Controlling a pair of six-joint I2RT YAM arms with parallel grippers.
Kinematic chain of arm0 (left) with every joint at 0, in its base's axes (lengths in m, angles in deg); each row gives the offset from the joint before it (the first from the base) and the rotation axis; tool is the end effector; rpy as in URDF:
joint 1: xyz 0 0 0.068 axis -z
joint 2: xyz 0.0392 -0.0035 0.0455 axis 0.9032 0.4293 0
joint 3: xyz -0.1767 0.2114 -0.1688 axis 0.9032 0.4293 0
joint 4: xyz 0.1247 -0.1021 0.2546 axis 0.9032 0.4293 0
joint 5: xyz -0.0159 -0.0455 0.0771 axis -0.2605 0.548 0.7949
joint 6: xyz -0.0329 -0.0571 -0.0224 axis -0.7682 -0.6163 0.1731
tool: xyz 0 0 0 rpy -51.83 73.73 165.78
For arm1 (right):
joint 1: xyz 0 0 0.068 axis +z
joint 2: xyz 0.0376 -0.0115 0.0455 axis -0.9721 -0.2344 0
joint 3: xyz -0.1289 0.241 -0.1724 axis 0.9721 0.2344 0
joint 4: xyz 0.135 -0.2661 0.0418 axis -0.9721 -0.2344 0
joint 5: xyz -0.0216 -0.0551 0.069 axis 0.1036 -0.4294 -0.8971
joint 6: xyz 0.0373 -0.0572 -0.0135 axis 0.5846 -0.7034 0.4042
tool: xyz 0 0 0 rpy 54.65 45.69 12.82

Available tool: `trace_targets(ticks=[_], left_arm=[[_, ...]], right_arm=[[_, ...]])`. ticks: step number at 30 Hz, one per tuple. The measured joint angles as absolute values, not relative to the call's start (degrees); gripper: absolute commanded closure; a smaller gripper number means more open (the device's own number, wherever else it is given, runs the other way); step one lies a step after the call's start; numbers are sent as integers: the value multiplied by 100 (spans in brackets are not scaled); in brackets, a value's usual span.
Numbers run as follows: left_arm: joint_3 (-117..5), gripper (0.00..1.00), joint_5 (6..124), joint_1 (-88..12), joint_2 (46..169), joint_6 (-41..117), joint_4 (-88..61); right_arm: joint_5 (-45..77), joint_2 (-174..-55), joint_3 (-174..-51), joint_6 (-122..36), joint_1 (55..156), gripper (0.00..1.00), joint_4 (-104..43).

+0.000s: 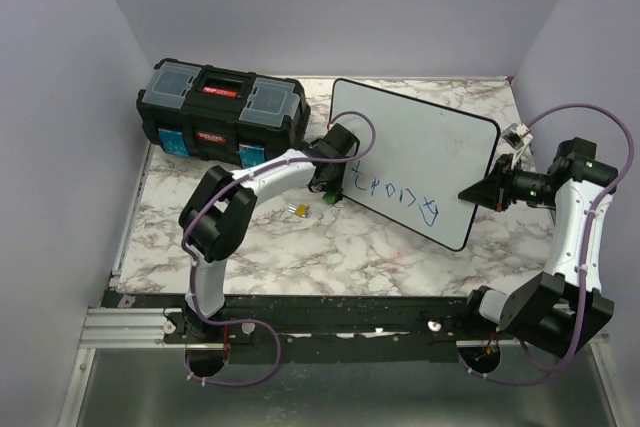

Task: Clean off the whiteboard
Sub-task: Erase the whiteboard at the center of the board.

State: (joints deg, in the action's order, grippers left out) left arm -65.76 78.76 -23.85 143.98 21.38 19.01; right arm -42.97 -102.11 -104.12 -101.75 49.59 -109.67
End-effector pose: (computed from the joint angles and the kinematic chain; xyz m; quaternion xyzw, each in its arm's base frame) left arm 0.3679 -0.3098 0.2034 0.0971 0.9598 -0.1088 0.2400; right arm 0.2107 -0.0484 0.3650 -0.2212 0.8038 0.3843 0.3965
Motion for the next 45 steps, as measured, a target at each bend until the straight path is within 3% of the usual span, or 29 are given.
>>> trace_targets(ticks=[13,26,45], left_arm=[[-6285,100,7616,-1961,14313,1907,1776],[-6287,100,7537,-3060,14225,2197,1844],[-6464,100,7500,-2312,14411,2208,1899]], right_arm=[[-4295,-10211,-10412,-10217,4944,99,-10870],[-4292,-10211,-10412,-10230,5014,99,-10947],[-4299,-10211,-10412,-10206,4959,99,-10912]])
